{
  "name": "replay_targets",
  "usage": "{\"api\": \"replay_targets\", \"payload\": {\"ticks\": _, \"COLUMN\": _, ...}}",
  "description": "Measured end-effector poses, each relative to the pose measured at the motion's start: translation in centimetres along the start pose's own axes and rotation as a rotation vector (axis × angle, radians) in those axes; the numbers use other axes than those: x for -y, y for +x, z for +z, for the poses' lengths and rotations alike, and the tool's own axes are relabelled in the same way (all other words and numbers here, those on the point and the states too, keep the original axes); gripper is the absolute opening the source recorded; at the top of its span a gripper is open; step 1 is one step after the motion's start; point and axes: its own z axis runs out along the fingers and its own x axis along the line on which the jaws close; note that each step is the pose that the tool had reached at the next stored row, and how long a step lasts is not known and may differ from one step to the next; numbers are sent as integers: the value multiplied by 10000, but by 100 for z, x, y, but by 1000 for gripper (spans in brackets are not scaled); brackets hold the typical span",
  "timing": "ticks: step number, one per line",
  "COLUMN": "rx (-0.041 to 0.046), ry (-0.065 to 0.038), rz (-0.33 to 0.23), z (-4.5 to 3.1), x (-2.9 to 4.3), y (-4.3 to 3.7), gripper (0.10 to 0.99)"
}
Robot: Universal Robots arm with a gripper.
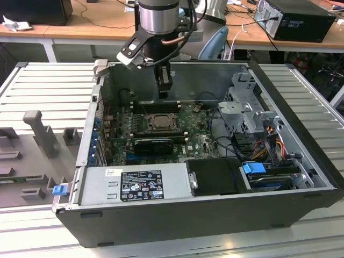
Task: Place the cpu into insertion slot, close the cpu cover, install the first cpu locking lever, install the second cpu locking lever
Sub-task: 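Install the first cpu locking lever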
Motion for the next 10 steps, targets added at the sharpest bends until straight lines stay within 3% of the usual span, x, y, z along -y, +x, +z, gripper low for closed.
{"api": "replay_targets", "payload": {"ticks": 5, "rx": -70, "ry": 19, "rz": -884, "z": 2, "x": 0, "y": 0, "gripper": 106}}
{"api": "replay_targets", "payload": {"ticks": 10, "rx": -171, "ry": 45, "rz": -2153, "z": 3, "x": 0, "y": 0, "gripper": 106}}
